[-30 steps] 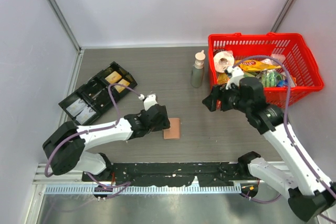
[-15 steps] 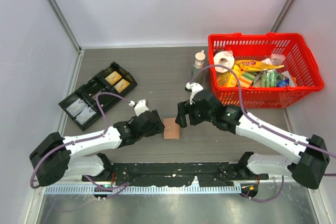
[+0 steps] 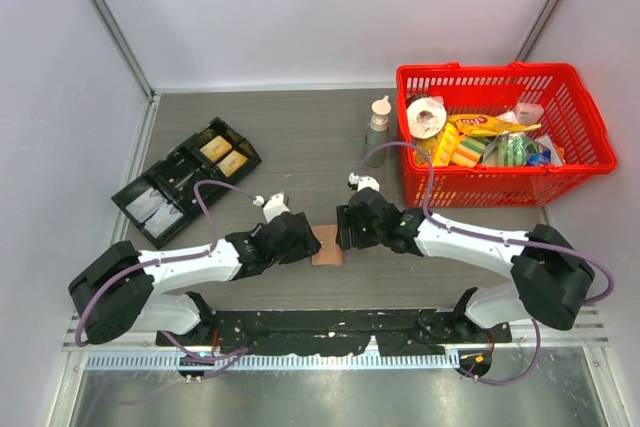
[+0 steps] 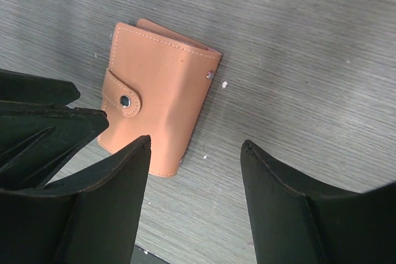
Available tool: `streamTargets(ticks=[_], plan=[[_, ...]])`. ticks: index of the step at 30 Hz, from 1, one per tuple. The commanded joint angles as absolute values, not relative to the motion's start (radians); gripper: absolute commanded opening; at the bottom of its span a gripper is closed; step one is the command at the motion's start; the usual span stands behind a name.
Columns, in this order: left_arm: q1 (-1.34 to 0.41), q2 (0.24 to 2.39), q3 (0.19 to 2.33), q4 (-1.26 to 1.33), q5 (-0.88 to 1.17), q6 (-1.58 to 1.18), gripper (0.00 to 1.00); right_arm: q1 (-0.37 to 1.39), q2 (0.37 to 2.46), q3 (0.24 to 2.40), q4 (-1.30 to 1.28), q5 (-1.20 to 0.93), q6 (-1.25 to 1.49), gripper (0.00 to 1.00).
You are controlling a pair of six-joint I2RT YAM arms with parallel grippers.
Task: Take the credit cards out of the card holder
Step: Open the card holder at the center of the board.
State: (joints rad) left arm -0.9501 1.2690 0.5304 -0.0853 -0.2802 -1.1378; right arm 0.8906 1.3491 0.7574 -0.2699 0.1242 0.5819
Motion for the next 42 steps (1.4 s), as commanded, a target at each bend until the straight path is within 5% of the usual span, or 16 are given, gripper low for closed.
streamTargets(ticks=[1,12,21,28,34,40,42], plan=[[-0.953,1.304,0.532,-0.008,-0.264,-1.158,0.62,0.899,1.39,0.742,-0.15,0.095,0.643,0.63],[-0.953,1.35,0.505,0.032,-0.255,-1.199,0.5,0.9,1.491,0.719,-0.083,0.043,0.676,0.63],[-0.953,1.362,0.451,0.055,-0.275,-1.253,0.26,0.899,1.526,0.683,-0.063,0.015,0.66,0.63],[-0.953,1.387,0.396,0.126,-0.244,-1.313,0.2,0.897,1.568,0.675,-0.04,-0.071,0.646,0.63],[-0.951,1.379,0.35,0.172,-0.241,-1.356,0.17,0.897,1.574,0.661,-0.026,-0.078,0.637,0.5],[-0.951,1.377,0.338,0.163,-0.252,-1.365,0.16,0.874,1.554,0.655,-0.026,-0.074,0.626,0.51],[-0.95,1.378,0.334,0.161,-0.25,-1.367,0.15,0.862,1.565,0.652,-0.026,-0.083,0.62,0.6]])
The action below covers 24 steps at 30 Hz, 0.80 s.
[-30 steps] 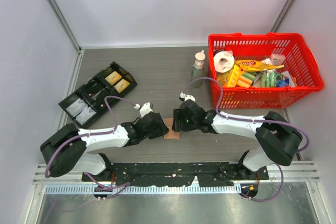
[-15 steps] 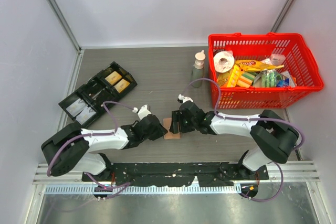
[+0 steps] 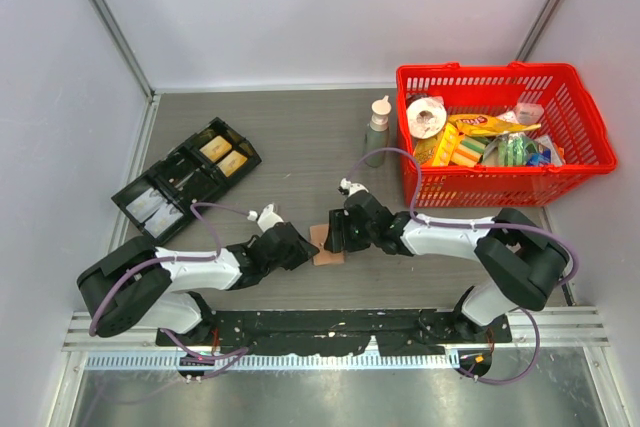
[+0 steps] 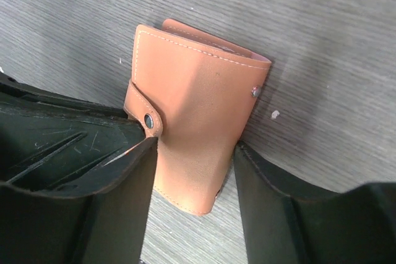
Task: Take the credit cards out of the card holder
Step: Open the card holder at the center of the board.
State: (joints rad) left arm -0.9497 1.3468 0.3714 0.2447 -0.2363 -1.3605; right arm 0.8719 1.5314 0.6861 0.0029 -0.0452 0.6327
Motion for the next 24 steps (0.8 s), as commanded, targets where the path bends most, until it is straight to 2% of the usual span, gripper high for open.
streamTargets(ticks=[1,2,5,9,12,16,19,20,21,22,23,24], plan=[[-0.953,1.381,0.336,0.161,-0.25,-1.367,0.15,0.858,1.571,0.652,-0.026,-0.089,0.615,0.65],[-0.951,1.381,0.334,0.16,-0.25,-1.367,0.14,0.854,1.578,0.644,-0.018,-0.094,0.614,0.7],[-0.95,1.374,0.331,0.153,-0.255,-1.371,0.14,0.833,1.585,0.627,-0.006,-0.121,0.617,0.71],[-0.951,1.364,0.322,0.147,-0.262,-1.377,0.12,0.804,1.586,0.606,0.029,-0.152,0.611,0.66],[-0.951,1.364,0.319,0.143,-0.264,-1.381,0.11,0.792,1.591,0.594,0.041,-0.158,0.607,0.54],[-0.95,1.364,0.318,0.143,-0.264,-1.385,0.11,0.792,1.611,0.592,0.041,-0.173,0.592,0.47],[-0.95,1.362,0.328,0.129,-0.265,-1.378,0.13,0.79,1.624,0.591,0.04,-0.179,0.581,0.31],[-0.95,1.356,0.339,0.112,-0.27,-1.368,0.16,0.79,1.626,0.591,0.037,-0.181,0.574,0.28],[-0.95,1.353,0.354,0.089,-0.275,-1.353,0.18,0.792,1.621,0.594,0.031,-0.184,0.574,0.18],[-0.95,1.344,0.376,0.062,-0.276,-1.335,0.22,0.79,1.618,0.598,0.025,-0.184,0.566,0.14],[-0.95,1.336,0.396,0.029,-0.282,-1.312,0.27,0.792,1.605,0.601,0.015,-0.184,0.565,0.05],[-0.95,1.332,0.422,0.003,-0.288,-1.289,0.32,0.792,1.597,0.601,0.011,-0.18,0.565,0.01]])
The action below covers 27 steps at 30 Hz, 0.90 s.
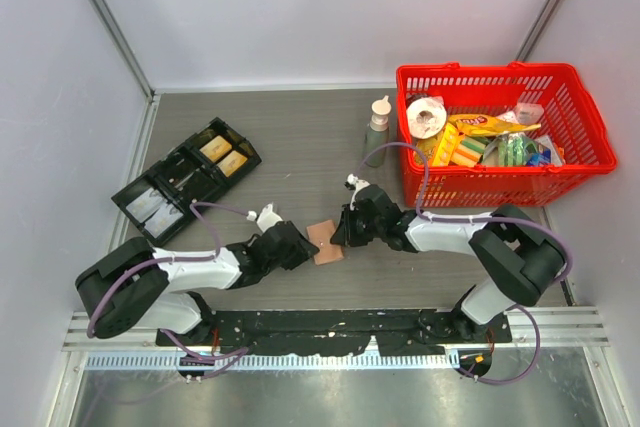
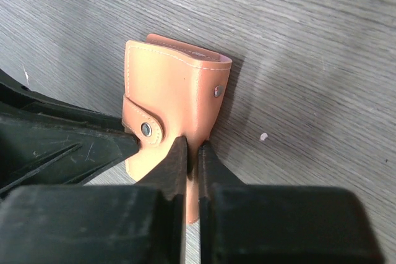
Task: Take the credit cards out of the card holder
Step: Open the card holder at the center of the board.
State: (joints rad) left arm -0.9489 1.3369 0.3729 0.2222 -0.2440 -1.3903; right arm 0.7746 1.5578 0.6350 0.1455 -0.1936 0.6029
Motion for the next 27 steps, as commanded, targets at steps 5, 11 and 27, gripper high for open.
streamTargets(ticks=[5,11,27], plan=[[-0.963,1.295,0.561,-0.184,-0.348,-1.178,0.48,0.804,1.546,0.623,-0.046,-0.141,0.56,0.01],[-0.988,1.347,0.727,-0.287,-0.393,-1.06,0.43,0.808,1.517,0.621,-0.058,-0.112,0.571,0.01],[-1.019,1.618,0.856,-0.279,-0.351,-0.957,0.37,0.81,1.519,0.62,-0.052,-0.124,0.58,0.01]])
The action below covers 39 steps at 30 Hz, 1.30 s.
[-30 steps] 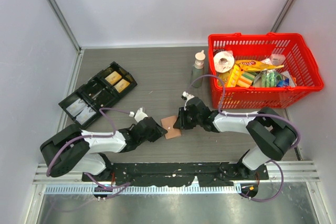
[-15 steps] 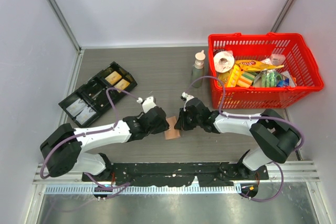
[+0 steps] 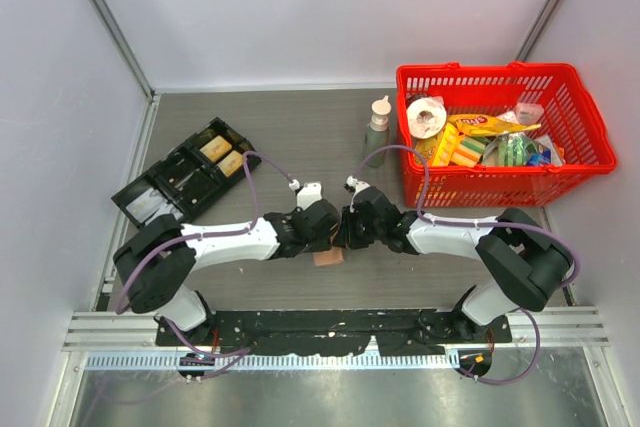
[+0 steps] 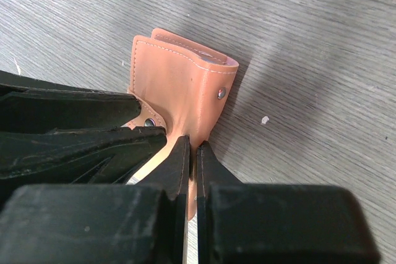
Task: Take the credit cards out of the card holder
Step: Open the card holder at the center of the board.
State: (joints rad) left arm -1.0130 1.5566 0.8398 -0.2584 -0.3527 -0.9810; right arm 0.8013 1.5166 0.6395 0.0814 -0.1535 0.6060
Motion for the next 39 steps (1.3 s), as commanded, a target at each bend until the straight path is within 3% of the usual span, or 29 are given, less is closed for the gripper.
streamTargets(ticks=[1,7,11,14,20,22,39], plan=[[-1.022,1.626,0.864,-0.288,-0.345,-0.957,0.38,0.811,1.519,0.618,-0.051,-0.123,0.581,0.01],[-1.084,1.69,0.92,-0.399,-0.4,-0.959,0.44,0.81,1.513,0.624,-0.052,-0.121,0.584,0.01],[-1.121,1.736,0.957,-0.489,-0.471,-0.98,0.39,0.811,1.505,0.624,-0.057,-0.123,0.586,0.01],[-1.126,1.75,0.966,-0.506,-0.483,-0.983,0.33,0.81,1.497,0.621,-0.055,-0.12,0.591,0.01],[-1.126,1.726,0.963,-0.494,-0.506,-0.976,0.03,0.81,1.48,0.617,-0.058,-0.115,0.591,0.01],[-1.124,1.697,0.944,-0.479,-0.514,-0.98,0.0,0.81,1.479,0.614,-0.058,-0.114,0.589,0.01],[-0.971,1.203,0.436,-0.123,-0.402,-1.279,0.0,0.811,1.5,0.669,-0.12,-0.057,0.519,0.01]])
